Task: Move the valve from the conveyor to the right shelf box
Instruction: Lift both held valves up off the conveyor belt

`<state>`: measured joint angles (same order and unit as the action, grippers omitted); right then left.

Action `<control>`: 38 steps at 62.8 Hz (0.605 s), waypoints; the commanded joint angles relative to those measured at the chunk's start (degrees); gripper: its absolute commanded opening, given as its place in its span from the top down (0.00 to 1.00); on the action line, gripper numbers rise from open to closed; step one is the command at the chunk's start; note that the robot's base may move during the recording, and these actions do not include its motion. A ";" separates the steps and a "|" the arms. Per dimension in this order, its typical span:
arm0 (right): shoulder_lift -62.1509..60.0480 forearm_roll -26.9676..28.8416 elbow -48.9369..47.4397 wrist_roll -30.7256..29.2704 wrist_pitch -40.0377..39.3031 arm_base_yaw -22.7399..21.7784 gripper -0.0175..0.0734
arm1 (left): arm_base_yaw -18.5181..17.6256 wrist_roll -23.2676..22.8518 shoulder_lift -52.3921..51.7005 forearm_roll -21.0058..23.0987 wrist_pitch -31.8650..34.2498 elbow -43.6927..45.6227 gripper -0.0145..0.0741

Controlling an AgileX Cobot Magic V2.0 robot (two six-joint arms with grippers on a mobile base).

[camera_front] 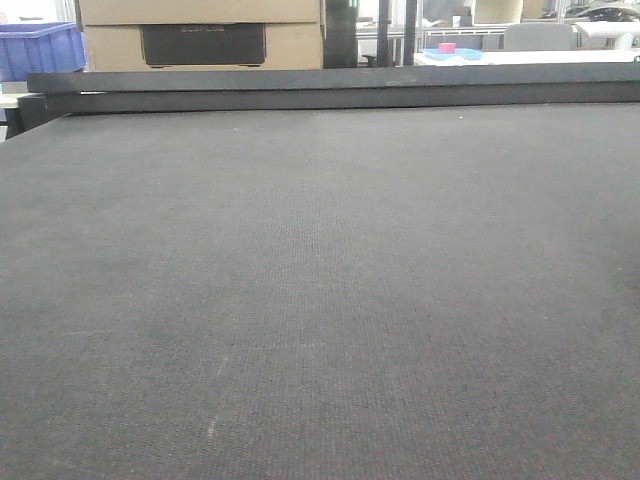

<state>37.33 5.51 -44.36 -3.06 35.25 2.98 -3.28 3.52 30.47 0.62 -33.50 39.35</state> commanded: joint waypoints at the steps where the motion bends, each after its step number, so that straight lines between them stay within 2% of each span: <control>1: -0.61 -0.20 -0.34 -0.03 -4.00 0.07 0.99 | 0.22 0.35 -0.61 0.14 2.96 0.24 0.96; 38: -0.62 -0.20 -0.34 -0.03 -4.11 0.07 0.99 | 0.22 0.35 -0.61 0.14 2.96 0.24 0.96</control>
<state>37.33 5.51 -44.19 -3.06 35.25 2.98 -3.28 3.52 30.47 0.62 -33.50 39.23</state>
